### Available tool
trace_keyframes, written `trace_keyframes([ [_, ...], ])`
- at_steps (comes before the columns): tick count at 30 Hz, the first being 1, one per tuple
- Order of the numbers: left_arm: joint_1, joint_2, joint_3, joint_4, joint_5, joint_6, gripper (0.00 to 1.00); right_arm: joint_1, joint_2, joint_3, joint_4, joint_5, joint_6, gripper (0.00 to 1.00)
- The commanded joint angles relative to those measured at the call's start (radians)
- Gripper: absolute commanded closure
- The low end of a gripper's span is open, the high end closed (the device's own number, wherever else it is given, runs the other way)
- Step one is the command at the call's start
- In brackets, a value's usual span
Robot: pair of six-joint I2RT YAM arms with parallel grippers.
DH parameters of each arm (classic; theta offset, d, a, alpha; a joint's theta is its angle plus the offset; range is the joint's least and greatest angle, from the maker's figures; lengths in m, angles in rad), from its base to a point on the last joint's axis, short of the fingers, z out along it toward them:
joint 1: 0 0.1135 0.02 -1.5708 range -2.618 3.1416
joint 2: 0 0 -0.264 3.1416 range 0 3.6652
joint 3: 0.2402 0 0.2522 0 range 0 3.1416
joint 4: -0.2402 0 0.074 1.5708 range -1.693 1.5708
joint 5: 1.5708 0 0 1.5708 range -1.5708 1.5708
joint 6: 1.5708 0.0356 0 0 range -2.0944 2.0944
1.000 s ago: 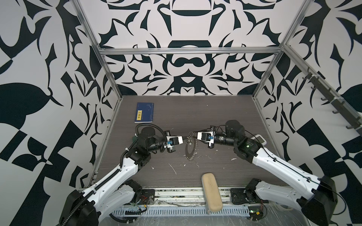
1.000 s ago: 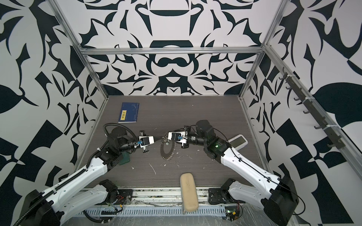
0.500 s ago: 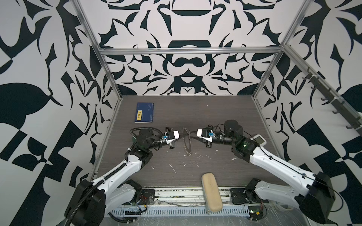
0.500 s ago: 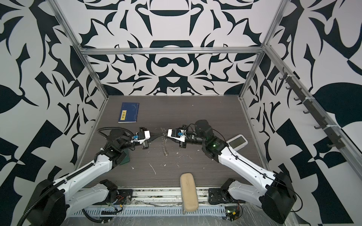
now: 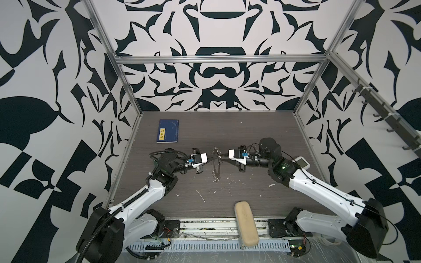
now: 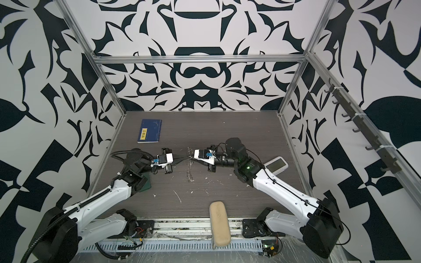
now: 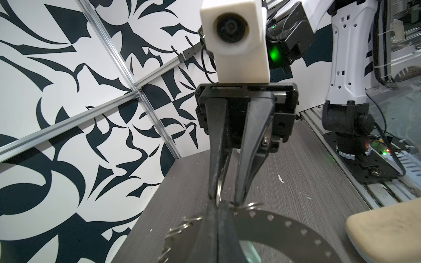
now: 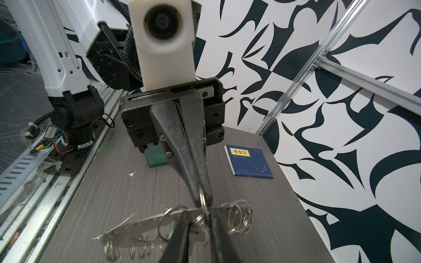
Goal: Remove the keys from the keyring
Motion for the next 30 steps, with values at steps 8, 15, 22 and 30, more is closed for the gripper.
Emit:
trace_keyframes([
  [8,0.002,-0.004,-0.024,0.079,0.003,-0.011,1.00,-0.052,-0.031,0.026,0.082,-0.062,0.109,0.62],
  [15,0.002,-0.002,-0.023,0.079,0.004,-0.013,1.00,-0.064,-0.017,0.032,0.088,-0.089,0.123,0.63],
  [22,0.002,0.010,-0.012,0.077,0.014,-0.013,1.00,-0.063,0.014,0.038,0.087,-0.115,0.119,0.70],
  [30,0.002,0.016,-0.006,0.078,0.016,-0.016,1.00,-0.064,0.036,0.067,0.052,-0.145,0.112,0.90],
])
